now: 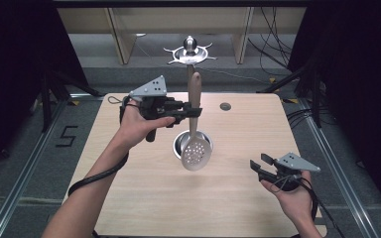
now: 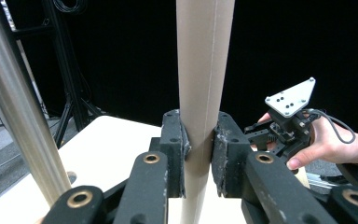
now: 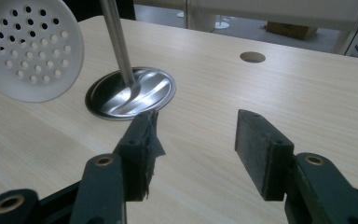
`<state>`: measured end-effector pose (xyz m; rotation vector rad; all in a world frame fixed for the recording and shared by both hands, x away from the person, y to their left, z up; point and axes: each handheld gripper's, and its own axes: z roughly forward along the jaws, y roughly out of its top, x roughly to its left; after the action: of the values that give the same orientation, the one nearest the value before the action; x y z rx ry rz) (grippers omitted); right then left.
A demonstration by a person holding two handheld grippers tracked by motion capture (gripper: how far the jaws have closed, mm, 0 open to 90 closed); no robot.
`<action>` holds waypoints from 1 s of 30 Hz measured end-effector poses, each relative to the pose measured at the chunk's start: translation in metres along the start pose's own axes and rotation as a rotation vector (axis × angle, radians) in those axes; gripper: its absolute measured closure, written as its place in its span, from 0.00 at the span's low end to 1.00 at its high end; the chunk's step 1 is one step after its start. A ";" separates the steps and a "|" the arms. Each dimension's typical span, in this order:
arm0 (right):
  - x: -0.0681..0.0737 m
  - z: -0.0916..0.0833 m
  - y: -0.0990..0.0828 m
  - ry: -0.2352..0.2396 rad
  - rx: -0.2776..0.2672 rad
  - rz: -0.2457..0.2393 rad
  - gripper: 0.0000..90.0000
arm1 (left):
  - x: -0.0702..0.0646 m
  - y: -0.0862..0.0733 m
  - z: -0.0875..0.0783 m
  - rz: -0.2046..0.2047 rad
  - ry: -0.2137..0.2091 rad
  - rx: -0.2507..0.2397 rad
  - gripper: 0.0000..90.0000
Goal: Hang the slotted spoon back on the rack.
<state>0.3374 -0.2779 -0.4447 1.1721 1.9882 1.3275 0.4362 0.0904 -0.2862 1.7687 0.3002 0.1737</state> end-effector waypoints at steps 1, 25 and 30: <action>0.000 0.000 0.000 -0.002 -0.001 -0.001 0.55 | 0.000 0.001 0.001 -0.001 0.002 0.002 0.84; -0.002 0.000 -0.001 -0.006 -0.005 -0.012 0.55 | 0.002 0.011 0.004 -0.003 -0.007 0.004 0.84; -0.002 0.000 -0.001 -0.006 -0.003 -0.012 0.54 | 0.003 0.012 0.003 -0.009 -0.005 0.003 0.84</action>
<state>0.3382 -0.2793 -0.4460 1.1597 1.9851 1.3194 0.4415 0.0857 -0.2751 1.7705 0.3051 0.1617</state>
